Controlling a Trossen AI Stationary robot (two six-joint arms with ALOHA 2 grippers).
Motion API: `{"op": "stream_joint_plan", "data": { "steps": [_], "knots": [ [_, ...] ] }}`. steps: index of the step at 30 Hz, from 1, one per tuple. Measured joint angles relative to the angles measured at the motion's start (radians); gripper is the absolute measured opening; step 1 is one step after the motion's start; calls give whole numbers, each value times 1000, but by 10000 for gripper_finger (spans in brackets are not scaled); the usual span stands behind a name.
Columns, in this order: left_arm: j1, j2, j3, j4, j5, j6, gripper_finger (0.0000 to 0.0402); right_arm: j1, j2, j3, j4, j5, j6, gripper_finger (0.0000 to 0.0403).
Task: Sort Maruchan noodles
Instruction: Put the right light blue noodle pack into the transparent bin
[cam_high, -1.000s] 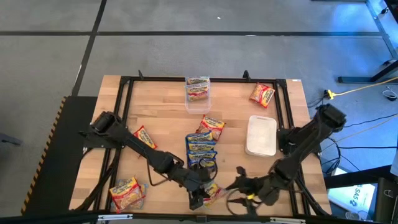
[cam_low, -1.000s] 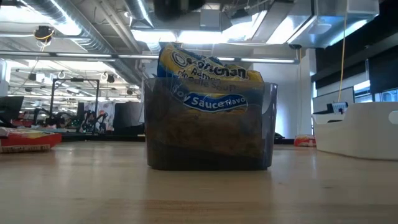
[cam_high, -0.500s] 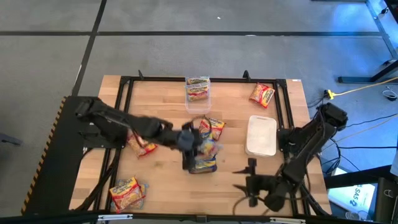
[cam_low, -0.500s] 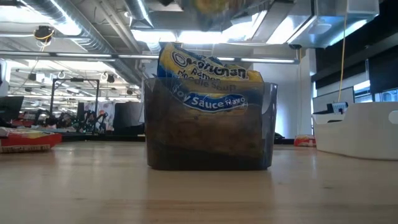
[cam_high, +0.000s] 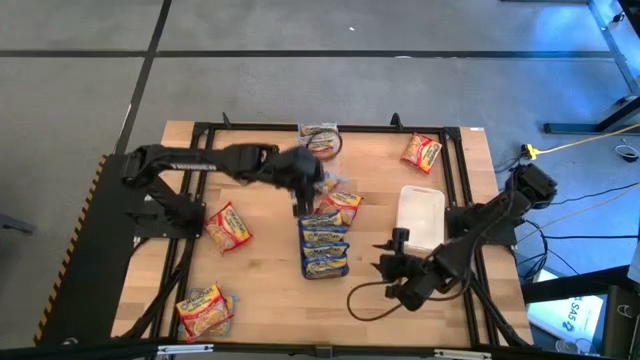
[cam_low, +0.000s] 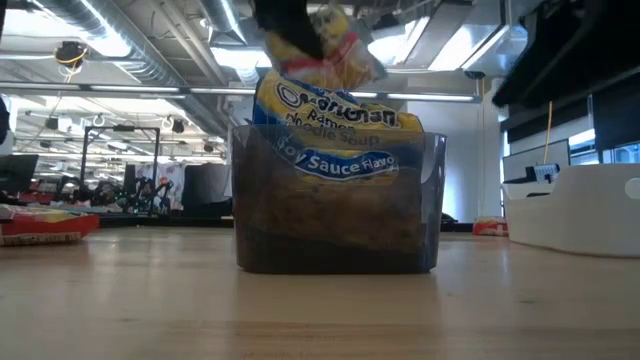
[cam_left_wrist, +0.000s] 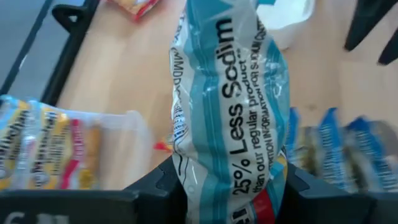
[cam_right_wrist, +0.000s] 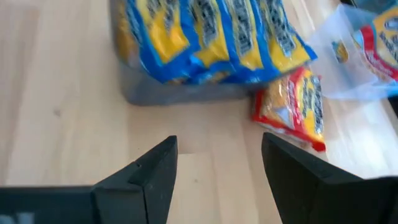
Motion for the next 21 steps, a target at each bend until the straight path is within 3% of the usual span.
{"op": "stream_joint_plan", "data": {
  "steps": [6,13,21],
  "knots": [
    [181,23,125,-118,64,198,133,-29,0,-57,8,-10,97,209],
    [367,144,312,-254,188,411,133,-27,0,-128,20,-42,309,209],
    [451,354,431,-387,238,535,133,-27,0,-214,95,-64,511,209]
  ]
}}
